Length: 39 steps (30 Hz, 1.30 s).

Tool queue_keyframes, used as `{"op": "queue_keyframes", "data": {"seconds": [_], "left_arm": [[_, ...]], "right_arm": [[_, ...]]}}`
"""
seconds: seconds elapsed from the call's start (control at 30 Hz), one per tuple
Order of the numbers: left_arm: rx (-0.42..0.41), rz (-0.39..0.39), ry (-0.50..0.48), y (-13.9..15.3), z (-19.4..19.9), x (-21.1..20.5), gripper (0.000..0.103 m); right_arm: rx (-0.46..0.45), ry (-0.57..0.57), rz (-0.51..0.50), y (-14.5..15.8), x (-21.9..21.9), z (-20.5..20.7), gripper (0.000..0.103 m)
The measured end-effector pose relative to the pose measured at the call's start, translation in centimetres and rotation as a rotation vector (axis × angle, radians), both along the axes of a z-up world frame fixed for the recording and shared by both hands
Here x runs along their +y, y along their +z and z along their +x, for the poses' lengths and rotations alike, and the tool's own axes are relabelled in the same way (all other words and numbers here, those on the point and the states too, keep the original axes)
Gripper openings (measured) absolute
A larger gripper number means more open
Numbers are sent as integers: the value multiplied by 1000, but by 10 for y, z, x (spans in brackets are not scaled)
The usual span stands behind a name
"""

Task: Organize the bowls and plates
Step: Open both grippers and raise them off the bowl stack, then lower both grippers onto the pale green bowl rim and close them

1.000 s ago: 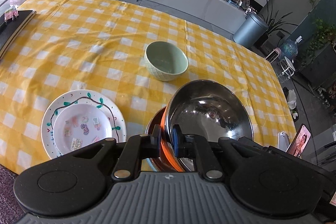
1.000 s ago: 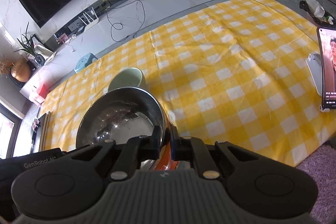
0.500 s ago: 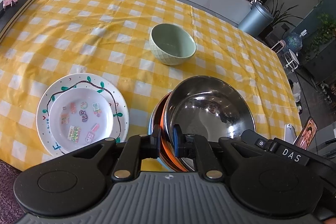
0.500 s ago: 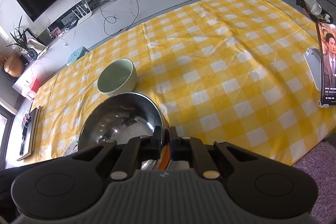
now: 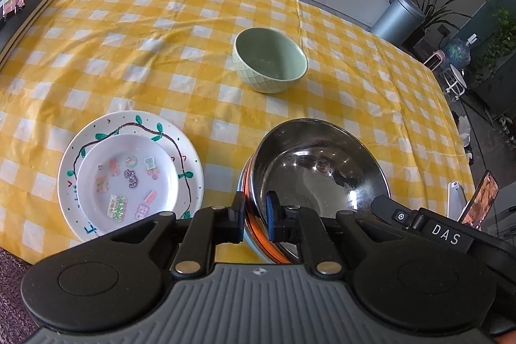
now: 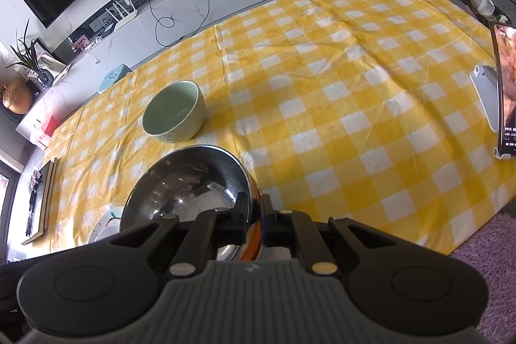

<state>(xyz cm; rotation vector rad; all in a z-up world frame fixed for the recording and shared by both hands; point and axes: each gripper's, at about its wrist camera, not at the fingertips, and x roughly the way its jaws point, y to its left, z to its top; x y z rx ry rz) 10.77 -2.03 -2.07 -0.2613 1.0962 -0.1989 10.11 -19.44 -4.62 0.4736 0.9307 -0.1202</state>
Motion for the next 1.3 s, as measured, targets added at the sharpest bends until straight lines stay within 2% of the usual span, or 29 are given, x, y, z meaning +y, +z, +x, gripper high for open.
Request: {"op": "queue_keyframes", "data": {"seconds": [0.23,0.3,0.43,0.57,0.77,1.07,1.3], "left_arm": [[0,-1,-1,0,1,0,14],[-3,-5,-2,0,1,1,15],[-14,-19,-5,2,2,4,25],[-31,0,-14,8,4,4,33],[-81,29,-28,22,11,6,39],[-136,52,-59,38,37,6,40],[-165,71,-71,42,66,5,45]], "right_arm": [[0,-1,10,-1,-1,1,5],[-4,-4,15,-1,-3,1,9],[-24,-10,9,2,-5,0,10],[-36,-6,7,6,-6,-1,23],[-72,13,1,14,-6,3,30],[-117,57,-33,30,-7,30,34],[-126,76,-36,35,-6,64,39]]}}
